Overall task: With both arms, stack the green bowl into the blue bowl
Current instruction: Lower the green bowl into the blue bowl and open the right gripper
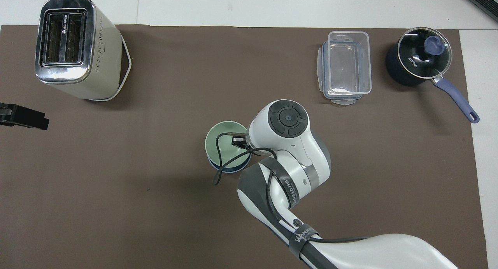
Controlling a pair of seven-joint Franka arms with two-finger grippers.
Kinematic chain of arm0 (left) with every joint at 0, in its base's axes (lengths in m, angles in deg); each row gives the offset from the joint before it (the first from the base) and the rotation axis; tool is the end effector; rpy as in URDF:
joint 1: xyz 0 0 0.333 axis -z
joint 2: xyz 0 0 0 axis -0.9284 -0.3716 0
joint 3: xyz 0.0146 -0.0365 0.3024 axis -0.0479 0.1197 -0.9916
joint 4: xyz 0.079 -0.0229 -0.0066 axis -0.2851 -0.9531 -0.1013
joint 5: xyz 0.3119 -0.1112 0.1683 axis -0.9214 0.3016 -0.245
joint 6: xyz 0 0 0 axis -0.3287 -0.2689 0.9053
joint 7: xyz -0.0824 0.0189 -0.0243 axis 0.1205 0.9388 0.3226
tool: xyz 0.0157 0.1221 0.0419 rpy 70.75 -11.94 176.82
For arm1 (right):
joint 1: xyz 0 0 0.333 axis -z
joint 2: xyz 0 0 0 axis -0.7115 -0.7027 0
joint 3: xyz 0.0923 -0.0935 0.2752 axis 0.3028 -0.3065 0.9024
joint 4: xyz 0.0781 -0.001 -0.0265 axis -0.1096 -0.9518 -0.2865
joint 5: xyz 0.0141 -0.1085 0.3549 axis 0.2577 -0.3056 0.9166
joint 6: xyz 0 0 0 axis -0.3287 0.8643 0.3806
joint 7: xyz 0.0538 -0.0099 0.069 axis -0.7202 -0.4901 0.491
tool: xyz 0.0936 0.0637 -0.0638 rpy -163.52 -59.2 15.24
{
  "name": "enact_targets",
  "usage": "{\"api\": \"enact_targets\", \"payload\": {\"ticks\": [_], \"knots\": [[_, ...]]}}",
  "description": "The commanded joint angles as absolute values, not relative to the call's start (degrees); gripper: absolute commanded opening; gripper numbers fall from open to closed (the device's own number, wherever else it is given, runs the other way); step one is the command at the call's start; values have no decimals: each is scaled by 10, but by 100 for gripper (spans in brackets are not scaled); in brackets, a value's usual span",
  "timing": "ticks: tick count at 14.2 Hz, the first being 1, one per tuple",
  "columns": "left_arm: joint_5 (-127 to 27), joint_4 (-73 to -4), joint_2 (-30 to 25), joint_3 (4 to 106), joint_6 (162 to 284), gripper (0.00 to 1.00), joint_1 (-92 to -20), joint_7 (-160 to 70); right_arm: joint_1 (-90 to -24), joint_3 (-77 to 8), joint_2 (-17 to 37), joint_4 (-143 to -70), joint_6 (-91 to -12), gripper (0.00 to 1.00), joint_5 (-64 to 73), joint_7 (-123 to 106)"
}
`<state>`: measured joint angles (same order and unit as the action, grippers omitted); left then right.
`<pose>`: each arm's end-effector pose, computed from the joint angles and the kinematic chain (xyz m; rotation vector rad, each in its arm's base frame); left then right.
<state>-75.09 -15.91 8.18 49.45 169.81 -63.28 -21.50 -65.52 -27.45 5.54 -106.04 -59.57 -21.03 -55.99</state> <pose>0.5193 -0.0231 0.6131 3.1275 -0.2921 -0.0310 0.5156 0.3476 0.3411 -2.9772 0.2398 0.0979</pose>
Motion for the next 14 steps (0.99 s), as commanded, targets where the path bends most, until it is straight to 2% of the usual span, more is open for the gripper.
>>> {"api": "enact_targets", "payload": {"ticks": [1, 6, 14], "knots": [[-746, -172, 94, 497, 1694, 100, -638, -220, -663, -271, 57, -1062, -591, 0, -217, -573], [-746, -172, 94, 497, 1694, 100, -638, -220, -664, -271, 70, -1062, -564, 0, -217, -572], [-746, -171, 94, 497, 1693, 100, -639, -220, -656, -271, 77, -1095, -580, 0, -217, -551]]}}
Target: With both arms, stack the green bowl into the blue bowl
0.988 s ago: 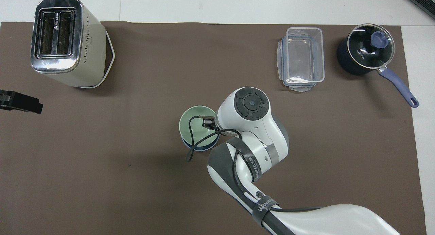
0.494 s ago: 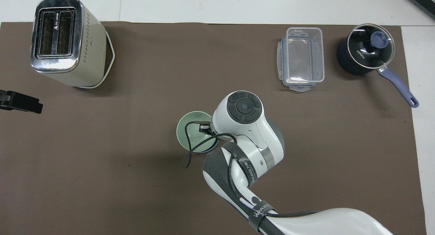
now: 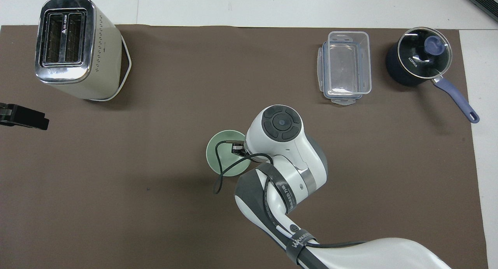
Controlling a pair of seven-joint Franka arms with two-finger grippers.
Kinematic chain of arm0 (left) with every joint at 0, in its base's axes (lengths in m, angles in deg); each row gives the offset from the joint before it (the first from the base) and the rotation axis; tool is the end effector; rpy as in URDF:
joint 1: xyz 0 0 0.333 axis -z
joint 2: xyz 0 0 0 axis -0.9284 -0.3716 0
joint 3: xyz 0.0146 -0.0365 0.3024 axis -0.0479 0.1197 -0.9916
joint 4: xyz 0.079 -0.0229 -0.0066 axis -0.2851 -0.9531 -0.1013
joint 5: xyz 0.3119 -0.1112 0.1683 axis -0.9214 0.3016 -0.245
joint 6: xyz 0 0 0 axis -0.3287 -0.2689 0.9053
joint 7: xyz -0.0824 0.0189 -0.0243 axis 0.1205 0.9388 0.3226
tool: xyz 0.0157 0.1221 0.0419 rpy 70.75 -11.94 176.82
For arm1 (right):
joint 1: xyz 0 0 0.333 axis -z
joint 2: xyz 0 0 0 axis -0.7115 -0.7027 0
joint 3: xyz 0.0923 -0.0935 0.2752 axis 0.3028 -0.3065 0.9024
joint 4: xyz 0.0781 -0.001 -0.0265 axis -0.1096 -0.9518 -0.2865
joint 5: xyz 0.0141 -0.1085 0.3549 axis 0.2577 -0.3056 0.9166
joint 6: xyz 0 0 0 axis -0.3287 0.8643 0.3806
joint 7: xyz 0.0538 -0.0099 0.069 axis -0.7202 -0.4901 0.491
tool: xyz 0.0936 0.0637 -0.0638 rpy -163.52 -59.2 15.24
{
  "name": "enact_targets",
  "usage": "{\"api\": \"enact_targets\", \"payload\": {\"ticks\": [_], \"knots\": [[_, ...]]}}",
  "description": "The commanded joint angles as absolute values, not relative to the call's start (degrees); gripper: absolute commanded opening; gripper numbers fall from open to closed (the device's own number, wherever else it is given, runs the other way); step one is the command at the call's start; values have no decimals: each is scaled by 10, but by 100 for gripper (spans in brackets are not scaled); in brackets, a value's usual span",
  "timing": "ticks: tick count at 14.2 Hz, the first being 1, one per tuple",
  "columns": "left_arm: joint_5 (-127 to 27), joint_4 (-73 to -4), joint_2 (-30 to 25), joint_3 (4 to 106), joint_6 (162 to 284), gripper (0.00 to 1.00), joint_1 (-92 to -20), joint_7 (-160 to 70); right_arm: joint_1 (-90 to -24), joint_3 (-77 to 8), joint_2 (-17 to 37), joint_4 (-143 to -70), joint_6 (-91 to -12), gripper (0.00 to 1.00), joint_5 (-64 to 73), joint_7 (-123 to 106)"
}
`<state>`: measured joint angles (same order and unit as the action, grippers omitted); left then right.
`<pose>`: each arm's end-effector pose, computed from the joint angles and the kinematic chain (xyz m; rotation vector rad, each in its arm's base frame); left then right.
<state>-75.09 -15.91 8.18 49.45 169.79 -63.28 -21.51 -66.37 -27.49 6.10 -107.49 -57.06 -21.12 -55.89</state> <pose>0.5192 -0.0231 0.6131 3.1275 -0.2918 -0.0315 0.4995 0.3494 0.3321 -3.0151 0.2107 0.1696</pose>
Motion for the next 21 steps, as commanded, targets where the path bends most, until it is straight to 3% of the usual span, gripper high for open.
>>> {"api": "enact_targets", "payload": {"ticks": [1, 5, 6, 8, 13, 21], "knots": [[-746, -172, 94, 497, 1694, 100, -638, -220, -657, -271, 77, -1095, -580, 0, -217, -552], [-746, -172, 94, 497, 1694, 100, -638, -220, -658, -271, 76, -1099, -594, 0, -215, -553], [-746, -172, 94, 497, 1694, 100, -638, -220, -655, -271, 73, -1097, -593, 16, -214, -552], [-746, -172, 94, 497, 1694, 100, -638, -220, -652, -271, 68, -1084, -594, 100, -217, -552], [-746, -172, 94, 497, 1694, 100, -638, -220, -623, -276, 101, -1067, -588, 100, -220, -548], [-746, -172, 94, 497, 1694, 100, -638, -220, -508, -277, 197, -1063, -538, 100, -304, -489]]}}
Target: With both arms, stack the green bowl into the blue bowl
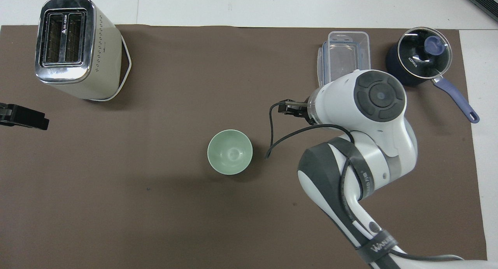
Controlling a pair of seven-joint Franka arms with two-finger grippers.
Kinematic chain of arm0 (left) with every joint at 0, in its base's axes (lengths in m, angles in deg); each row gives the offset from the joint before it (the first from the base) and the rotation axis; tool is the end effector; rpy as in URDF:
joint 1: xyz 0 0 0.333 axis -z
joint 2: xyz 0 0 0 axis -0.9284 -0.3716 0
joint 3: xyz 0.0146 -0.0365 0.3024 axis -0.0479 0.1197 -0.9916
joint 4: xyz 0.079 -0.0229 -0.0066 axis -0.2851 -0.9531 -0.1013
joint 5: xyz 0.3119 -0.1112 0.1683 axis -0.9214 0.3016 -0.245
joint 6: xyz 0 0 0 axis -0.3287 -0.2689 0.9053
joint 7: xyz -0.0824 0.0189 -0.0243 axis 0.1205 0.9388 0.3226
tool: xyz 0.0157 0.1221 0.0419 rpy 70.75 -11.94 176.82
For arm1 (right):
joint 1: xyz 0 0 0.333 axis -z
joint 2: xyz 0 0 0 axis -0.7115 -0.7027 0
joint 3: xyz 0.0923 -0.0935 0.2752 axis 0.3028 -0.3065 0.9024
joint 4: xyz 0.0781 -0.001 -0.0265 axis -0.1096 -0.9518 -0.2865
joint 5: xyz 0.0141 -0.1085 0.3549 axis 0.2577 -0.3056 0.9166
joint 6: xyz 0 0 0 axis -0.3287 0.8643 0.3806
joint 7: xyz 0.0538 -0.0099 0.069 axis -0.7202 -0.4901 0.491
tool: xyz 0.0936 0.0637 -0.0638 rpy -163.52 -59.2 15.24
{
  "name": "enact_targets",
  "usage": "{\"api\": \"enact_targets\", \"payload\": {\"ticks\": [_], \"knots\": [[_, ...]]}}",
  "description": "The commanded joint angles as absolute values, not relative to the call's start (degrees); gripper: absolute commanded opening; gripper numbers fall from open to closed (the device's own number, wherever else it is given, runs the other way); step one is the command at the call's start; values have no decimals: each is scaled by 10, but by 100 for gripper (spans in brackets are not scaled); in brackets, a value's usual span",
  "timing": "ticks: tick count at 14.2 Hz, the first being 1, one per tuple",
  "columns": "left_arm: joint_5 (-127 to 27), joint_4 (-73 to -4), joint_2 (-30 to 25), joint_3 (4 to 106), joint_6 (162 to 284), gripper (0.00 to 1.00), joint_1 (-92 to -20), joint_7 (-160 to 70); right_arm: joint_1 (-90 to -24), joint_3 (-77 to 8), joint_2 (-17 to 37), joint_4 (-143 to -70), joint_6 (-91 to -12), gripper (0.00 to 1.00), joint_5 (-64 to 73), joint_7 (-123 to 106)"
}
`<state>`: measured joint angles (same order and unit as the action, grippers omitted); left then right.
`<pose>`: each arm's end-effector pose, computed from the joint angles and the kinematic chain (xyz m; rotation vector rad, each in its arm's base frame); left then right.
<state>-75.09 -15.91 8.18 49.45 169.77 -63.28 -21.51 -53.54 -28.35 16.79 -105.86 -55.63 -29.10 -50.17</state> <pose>0.5192 -0.0231 0.6131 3.1274 -0.2918 -0.0321 0.5633 0.2126 0.4518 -3.0470 0.3055 -0.2313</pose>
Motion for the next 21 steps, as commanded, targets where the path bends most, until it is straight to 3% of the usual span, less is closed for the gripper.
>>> {"api": "enact_targets", "payload": {"ticks": [1, 5, 9, 17, 21], "knots": [[-746, -172, 94, 497, 1694, 100, -638, -220, -498, -277, 213, -1063, -529, 100, -304, -488], [-746, -171, 94, 497, 1694, 100, -638, -220, -477, -279, 262, -1051, -467, 100, -297, -485], [-746, -172, 94, 497, 1694, 100, -638, -220, -443, -284, 277, -1008, -377, 100, -293, -409], [-746, -172, 94, 497, 1694, 100, -638, -220, -451, -418, 320, -989, -278, 100, -288, -221], [-746, -172, 94, 497, 1694, 100, -638, -220, -464, -462, 325, -994, -285, 100, -288, -199]]}}
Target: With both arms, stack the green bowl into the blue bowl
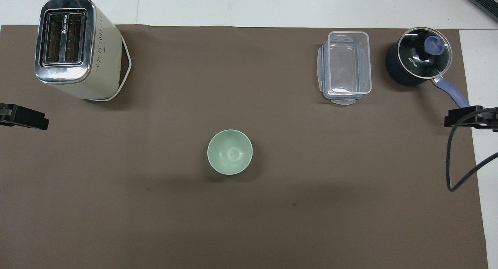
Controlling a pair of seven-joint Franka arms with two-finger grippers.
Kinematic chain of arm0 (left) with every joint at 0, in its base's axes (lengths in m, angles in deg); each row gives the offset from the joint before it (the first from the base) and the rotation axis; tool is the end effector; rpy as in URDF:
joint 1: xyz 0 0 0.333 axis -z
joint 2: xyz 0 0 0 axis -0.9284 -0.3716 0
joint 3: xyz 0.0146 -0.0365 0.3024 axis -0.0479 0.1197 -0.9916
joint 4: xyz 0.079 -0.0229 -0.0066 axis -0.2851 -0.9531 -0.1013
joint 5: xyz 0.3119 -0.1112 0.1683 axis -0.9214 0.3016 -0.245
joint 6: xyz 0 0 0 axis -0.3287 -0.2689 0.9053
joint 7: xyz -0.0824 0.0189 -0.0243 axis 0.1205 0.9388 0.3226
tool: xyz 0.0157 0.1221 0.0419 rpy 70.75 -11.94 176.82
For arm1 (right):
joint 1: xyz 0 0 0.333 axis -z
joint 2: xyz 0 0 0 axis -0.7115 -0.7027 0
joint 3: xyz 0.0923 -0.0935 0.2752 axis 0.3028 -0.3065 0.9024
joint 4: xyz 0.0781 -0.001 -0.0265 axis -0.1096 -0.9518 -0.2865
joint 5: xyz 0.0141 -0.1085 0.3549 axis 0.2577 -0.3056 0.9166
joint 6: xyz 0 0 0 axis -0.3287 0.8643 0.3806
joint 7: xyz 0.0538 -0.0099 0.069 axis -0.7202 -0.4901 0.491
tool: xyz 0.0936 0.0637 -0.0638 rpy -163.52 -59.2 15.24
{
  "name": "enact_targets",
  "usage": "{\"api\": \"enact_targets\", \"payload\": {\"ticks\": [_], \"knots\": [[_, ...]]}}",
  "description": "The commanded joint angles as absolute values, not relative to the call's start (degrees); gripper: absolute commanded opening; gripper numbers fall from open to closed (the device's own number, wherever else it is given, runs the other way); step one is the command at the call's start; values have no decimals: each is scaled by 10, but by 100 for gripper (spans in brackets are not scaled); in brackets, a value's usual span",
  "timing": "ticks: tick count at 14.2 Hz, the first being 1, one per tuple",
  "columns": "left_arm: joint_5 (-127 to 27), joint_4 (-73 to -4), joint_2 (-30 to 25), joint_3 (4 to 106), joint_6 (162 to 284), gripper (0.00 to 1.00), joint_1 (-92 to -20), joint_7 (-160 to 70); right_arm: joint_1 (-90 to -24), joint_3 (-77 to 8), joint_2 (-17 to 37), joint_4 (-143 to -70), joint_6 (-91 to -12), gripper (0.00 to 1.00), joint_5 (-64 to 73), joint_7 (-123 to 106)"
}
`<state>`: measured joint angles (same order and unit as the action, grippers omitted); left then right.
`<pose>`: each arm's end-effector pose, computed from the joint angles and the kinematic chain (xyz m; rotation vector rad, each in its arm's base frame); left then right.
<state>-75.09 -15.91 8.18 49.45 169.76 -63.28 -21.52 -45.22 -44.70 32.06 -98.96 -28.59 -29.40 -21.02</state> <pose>0.5192 -0.0231 0.6130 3.1275 -0.2916 -0.0323 0.5055 -0.0358 0.6070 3.0870 -0.2092 0.1197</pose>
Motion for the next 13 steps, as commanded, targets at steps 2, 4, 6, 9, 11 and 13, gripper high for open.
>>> {"api": "enact_targets", "payload": {"ticks": [2, 4, 6, 9, 11, 13], "knots": [[-746, -172, 94, 497, 1694, 100, -638, -220, -476, -469, 326, -997, -276, 100, -288, -202], [-746, -171, 94, 497, 1694, 100, -638, -220, -478, -463, 326, -990, -259, 100, -288, -200], [-746, -172, 94, 497, 1694, 100, -638, -220, -478, -457, 326, -980, -217, 100, -288, -199], [-746, -172, 94, 497, 1694, 100, -638, -220, -478, -458, 323, -952, -188, 100, -276, -197], [-746, -172, 94, 497, 1694, 100, -638, -220, -479, -458, 326, -956, -183, 100, -266, -198], [-746, -172, 94, 497, 1694, 100, -638, -220, -479, -458, 326, -956, -178, 100, -255, -198]]}}
